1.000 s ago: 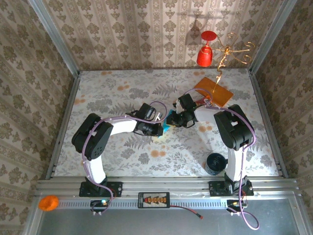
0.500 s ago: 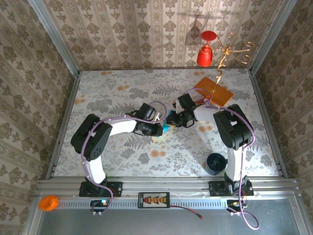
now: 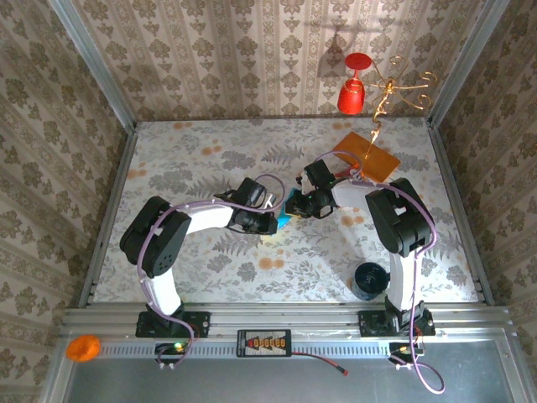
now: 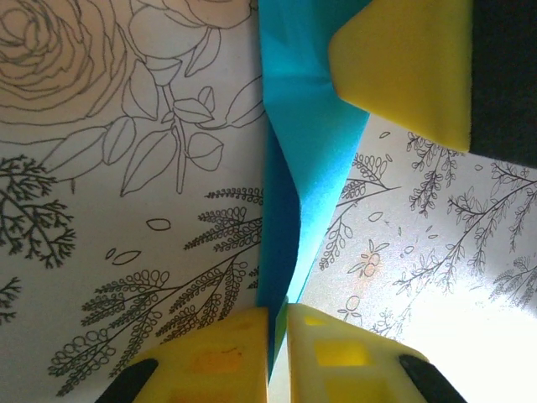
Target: Fold a paper plane with a square sheet of paper (pick it up from the middle)
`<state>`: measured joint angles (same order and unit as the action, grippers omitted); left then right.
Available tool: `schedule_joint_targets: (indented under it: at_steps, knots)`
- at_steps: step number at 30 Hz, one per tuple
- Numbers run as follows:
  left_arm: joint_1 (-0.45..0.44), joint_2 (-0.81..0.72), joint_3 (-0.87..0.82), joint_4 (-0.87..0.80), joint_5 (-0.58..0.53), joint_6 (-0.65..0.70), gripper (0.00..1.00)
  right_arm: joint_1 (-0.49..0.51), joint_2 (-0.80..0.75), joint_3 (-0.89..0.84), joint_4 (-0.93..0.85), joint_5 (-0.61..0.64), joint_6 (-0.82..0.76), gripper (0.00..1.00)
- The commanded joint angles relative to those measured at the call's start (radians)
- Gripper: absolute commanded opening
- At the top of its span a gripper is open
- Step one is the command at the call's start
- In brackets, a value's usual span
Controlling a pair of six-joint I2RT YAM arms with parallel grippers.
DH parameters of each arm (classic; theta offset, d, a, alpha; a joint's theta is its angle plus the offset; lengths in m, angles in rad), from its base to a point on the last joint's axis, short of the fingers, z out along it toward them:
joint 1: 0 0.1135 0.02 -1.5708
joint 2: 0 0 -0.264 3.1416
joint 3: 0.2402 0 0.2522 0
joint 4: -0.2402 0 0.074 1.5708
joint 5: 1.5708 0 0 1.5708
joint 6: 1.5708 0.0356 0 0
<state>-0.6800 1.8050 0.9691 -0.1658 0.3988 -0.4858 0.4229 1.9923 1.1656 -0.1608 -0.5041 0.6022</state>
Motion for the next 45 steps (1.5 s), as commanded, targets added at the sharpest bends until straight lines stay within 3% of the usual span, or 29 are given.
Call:
schedule_joint_targets:
  at_steps: [1,8,15,22,45]
  knots:
    - [0.001,-0.007,-0.023,-0.069,-0.023,0.022,0.14,0.001,0.040,0.011,-0.059,0.065,-0.015,0.18]
    - [-0.004,-0.007,-0.014,-0.084,-0.020,0.025,0.15,0.002,0.039,0.011,-0.059,0.064,-0.013,0.18]
    - [0.000,-0.135,0.000,-0.061,-0.094,0.019,0.24,-0.001,0.035,0.006,-0.055,0.058,-0.009,0.18]
    - [-0.020,-0.086,0.023,0.031,-0.017,-0.011,0.17,-0.001,0.038,0.003,-0.048,0.056,0.002,0.18]
    - [-0.037,0.037,0.068,-0.011,-0.012,0.006,0.13,-0.003,0.043,0.012,-0.070,0.065,0.004,0.17]
